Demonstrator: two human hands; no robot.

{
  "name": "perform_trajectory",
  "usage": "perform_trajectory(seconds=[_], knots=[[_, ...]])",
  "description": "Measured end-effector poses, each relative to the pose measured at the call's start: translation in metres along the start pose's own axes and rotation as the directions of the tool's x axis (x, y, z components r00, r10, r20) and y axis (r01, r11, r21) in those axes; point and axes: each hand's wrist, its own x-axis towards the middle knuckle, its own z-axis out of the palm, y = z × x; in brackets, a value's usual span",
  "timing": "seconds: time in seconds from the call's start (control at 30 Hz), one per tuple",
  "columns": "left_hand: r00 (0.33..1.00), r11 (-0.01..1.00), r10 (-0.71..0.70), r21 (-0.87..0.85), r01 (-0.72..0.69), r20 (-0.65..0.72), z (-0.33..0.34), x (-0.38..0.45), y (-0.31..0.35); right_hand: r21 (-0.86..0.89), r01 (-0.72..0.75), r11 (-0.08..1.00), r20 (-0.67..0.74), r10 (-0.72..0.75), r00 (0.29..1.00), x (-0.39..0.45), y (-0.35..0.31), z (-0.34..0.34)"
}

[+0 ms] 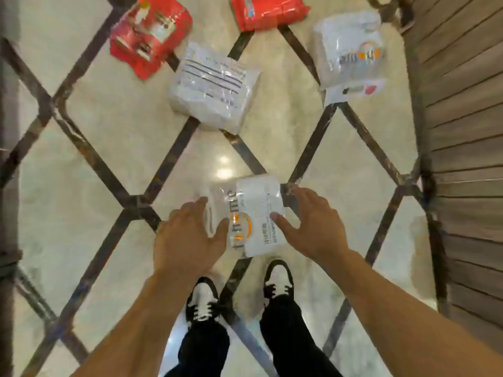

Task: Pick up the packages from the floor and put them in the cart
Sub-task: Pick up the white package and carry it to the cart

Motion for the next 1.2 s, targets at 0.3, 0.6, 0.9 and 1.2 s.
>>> perform_trajectory(seconds=[0.3,0.6,0.9,1.2], knots=[[0.936,0.929,-0.297,-0.17,0.329,0.188,0.195,0.076,-0.062,0.268,-0.191,0.944,0.062,0.181,0.982,0.071,0.078,0.175],[0.961,0.677,-0.24,-0.686,0.265,0.134,0.227,0.082,-0.035,0.591,-0.296,0.75,0.112,0.287,0.951,0.073,0.082,0.195],[0.991,0.784,-0.083,-0.621,0.003,-0.101,0.06,0.075,0.037,0.637,-0.069,0.768,-0.125,0.191,0.974,0.066,0.018,0.019],[0.934,0.825,0.063,-0.508,-0.247,-0.351,-0.232,-0.005,0.194,0.661,0.097,0.744,-0.306,0.148,0.941,0.008,-0.057,-0.291]])
